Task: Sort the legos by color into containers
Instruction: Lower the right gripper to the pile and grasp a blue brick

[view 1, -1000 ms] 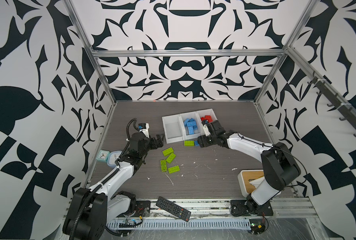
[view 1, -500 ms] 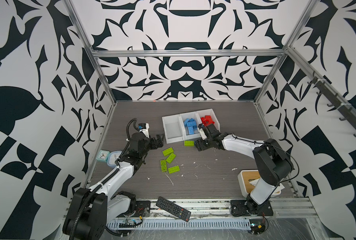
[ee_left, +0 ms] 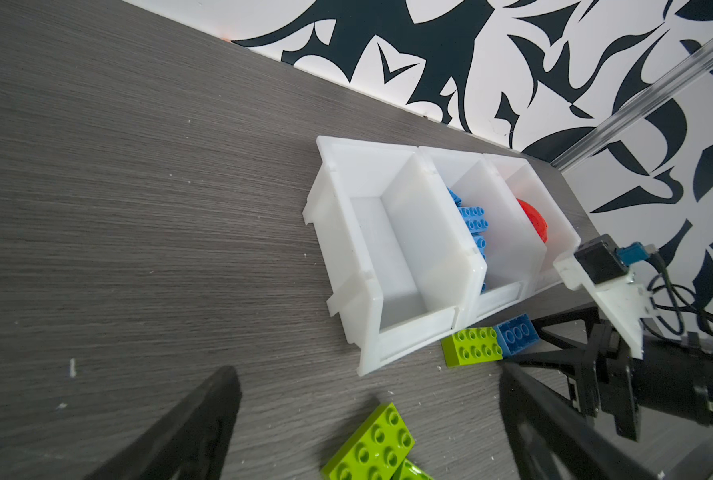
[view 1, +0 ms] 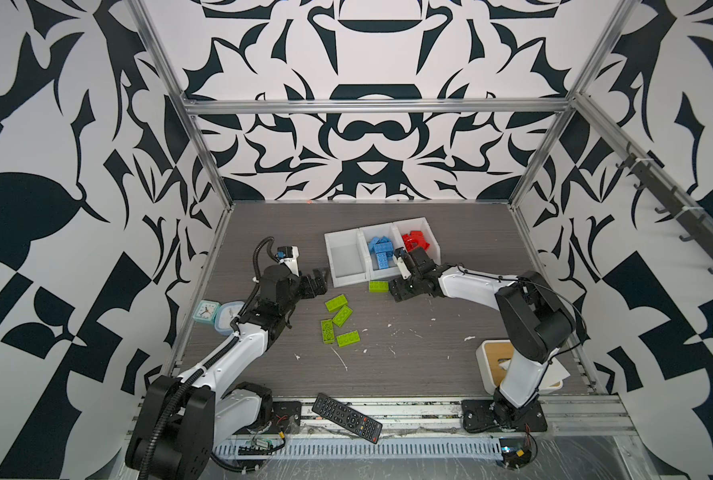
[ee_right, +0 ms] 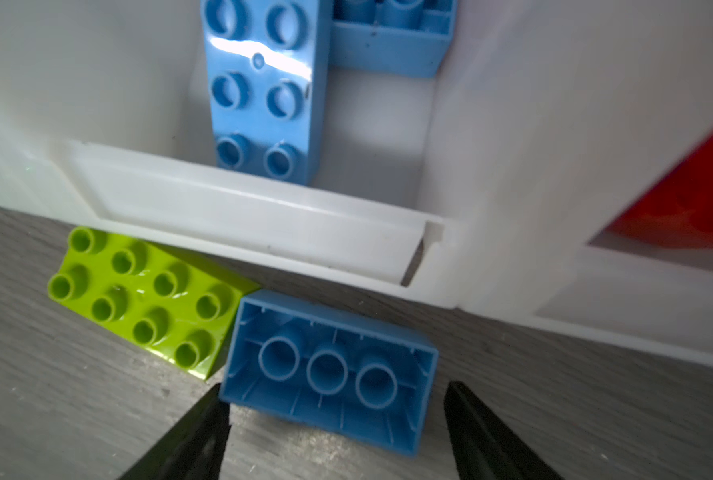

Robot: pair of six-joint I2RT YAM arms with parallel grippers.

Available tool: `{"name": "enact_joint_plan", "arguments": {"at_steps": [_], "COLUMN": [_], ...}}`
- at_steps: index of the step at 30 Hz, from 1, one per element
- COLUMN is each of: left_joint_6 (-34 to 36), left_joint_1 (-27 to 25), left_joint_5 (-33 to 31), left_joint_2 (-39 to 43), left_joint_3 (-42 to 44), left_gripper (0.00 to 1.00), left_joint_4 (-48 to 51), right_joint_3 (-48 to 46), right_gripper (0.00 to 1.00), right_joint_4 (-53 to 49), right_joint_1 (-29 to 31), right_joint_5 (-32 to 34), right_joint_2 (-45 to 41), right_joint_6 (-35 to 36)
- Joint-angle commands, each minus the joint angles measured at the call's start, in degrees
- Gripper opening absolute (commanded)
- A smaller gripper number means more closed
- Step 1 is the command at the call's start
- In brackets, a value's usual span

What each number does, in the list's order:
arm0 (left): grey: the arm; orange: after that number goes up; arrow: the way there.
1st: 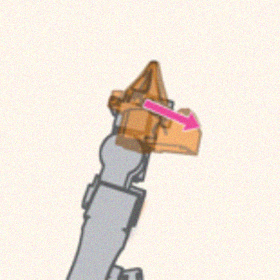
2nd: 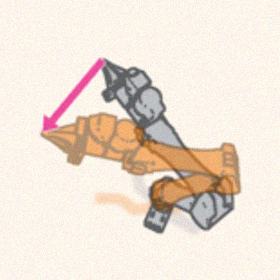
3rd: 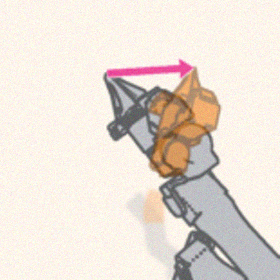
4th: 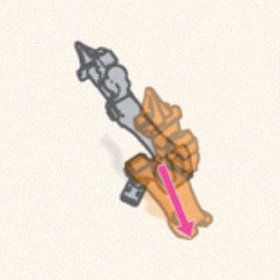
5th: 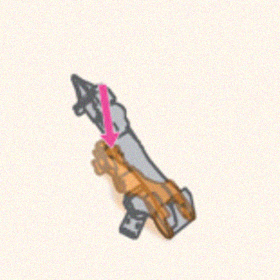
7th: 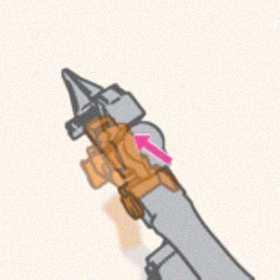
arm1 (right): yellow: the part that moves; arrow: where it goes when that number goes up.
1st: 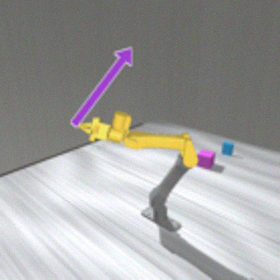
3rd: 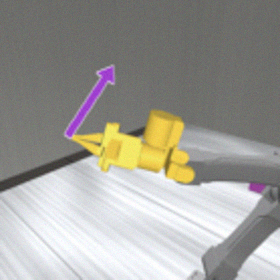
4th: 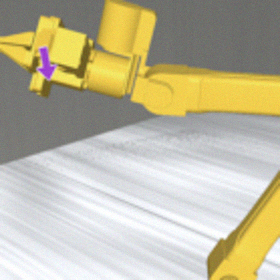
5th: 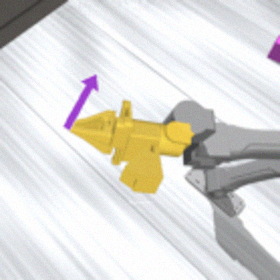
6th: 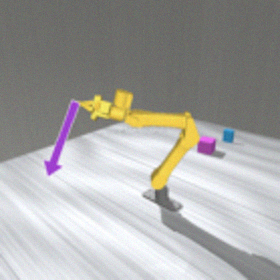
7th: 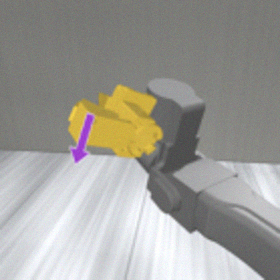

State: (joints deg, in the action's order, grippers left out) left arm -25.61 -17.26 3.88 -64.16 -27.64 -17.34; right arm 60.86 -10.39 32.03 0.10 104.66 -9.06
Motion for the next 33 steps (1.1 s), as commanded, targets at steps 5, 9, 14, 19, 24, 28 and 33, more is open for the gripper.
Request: {"name": "enact_joint_plan", "arguments": {"at_steps": [5,9,14,19,24,28,33], "left_joint_6": [0.29,0.29,0.29,0.28,0.28,0.2,0.12], "left_joint_1": [0.12,0.12,0.12,0.12,0.12,0.12,0.12], "left_joint_5": [-0.23,-0.28,-0.28,-0.28,-0.23,-0.19,0.08], "left_joint_2": [0.2,0.22,0.27,0.39,0.53,0.44,0.28], "left_joint_3": [0.3,0.3,0.3,0.3,0.3,0.3,0.31], "left_gripper": [1.0,1.0,1.0,1.0,1.0,1.0,1.0], "left_joint_4": [-0.54,-0.51,-0.44,-0.47,-0.42,-0.49,-0.59], "right_joint_3": [2.94,2.98,2.39,0.0,-4.13,-7.84,-9.39], "right_gripper": [0.83,0.8,0.76,0.71,0.69,0.68,0.65], "right_joint_4": [0.99,0.98,0.46,0.38,0.72,0.83,0.6], "right_joint_1": [0.39,0.39,0.35,0.38,0.48,0.95,1.29], "right_joint_5": [1.15,1.25,1.67,2.27,2.54,3.02,2.89], "right_joint_2": [1.26,1.51,0.89,-1.68,-5.59,-9.7,-15.06], "right_joint_6": [0.19,0.26,0.27,-0.25,-1.67,-3.12,-4.42]}}
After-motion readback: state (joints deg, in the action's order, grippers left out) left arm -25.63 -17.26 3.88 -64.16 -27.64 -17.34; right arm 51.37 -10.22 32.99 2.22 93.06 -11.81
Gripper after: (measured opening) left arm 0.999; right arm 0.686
